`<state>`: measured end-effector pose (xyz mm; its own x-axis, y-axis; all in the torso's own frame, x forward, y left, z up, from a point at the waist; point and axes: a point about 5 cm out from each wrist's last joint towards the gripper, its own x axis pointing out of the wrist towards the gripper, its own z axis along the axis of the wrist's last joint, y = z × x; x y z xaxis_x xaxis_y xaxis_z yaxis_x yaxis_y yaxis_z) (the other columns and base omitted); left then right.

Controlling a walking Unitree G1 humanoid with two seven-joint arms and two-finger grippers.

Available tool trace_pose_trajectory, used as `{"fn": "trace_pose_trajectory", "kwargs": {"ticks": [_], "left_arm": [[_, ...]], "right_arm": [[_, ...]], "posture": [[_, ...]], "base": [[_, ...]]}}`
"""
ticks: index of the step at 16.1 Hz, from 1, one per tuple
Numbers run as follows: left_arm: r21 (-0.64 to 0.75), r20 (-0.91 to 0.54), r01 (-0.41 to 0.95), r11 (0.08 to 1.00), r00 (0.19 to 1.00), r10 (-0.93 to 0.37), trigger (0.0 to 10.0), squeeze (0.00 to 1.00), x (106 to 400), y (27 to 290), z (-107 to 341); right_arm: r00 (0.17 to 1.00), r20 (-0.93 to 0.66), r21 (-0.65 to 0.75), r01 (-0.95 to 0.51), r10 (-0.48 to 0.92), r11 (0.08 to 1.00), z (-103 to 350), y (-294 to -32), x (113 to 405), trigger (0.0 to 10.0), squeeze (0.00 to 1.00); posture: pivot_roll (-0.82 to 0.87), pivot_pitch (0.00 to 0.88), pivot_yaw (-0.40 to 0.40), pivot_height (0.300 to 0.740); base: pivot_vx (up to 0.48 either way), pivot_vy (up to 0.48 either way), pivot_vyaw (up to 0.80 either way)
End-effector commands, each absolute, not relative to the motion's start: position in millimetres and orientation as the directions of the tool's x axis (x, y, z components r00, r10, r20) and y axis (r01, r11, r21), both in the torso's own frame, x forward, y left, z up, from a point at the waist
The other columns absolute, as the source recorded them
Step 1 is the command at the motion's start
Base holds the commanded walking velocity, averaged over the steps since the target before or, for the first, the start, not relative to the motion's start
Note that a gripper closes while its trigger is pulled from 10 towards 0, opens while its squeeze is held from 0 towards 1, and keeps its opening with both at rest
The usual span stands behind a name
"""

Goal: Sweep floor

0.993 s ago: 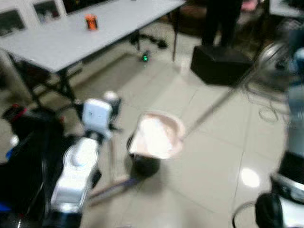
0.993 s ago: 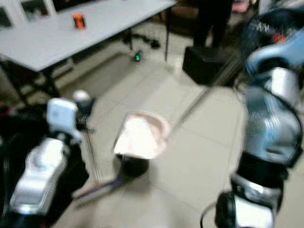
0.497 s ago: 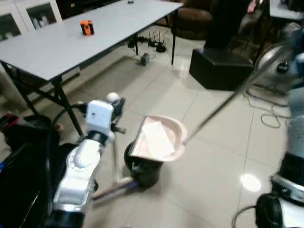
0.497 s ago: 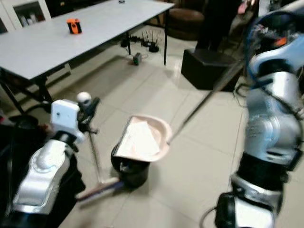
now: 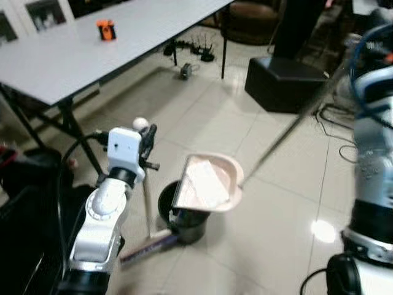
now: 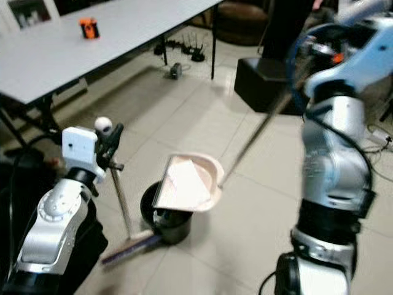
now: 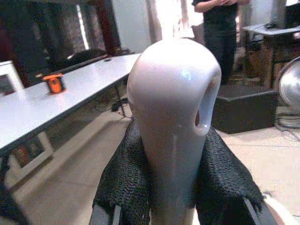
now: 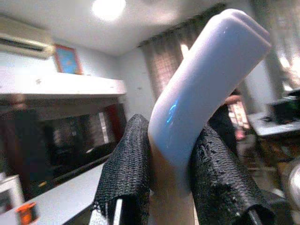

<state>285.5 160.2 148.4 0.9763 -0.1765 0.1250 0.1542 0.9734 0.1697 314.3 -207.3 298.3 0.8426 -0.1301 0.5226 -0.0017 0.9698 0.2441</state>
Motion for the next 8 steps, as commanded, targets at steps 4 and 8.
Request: {"fn": "trace_pose_trajectory", "kwargs": {"ticks": [4, 8], "left_arm": [[0.190, 0.136, 0.149, 0.970, 0.975, -0.176, 10.0, 0.00, 286.5, 162.5, 154.3], [0.198, 0.134, 0.157, 0.968, 0.973, -0.186, 10.0, 0.00, 287.6, 161.0, 154.7]], "right_arm": [[0.808, 0.580, 0.165, 0.000, -0.097, 0.986, 296.5, -200.1, 317.2, 10.0, 0.00], [0.782, 0.621, 0.131, -0.032, -0.056, 0.991, 289.0, -184.8, 322.0, 10.0, 0.00]], "posture": [[0.01, 0.000, 0.034, 0.740], [0.01, 0.000, 0.037, 0.740]], "base": [[0.000, 0.000, 0.00], [0.000, 0.000, 0.00]]}}
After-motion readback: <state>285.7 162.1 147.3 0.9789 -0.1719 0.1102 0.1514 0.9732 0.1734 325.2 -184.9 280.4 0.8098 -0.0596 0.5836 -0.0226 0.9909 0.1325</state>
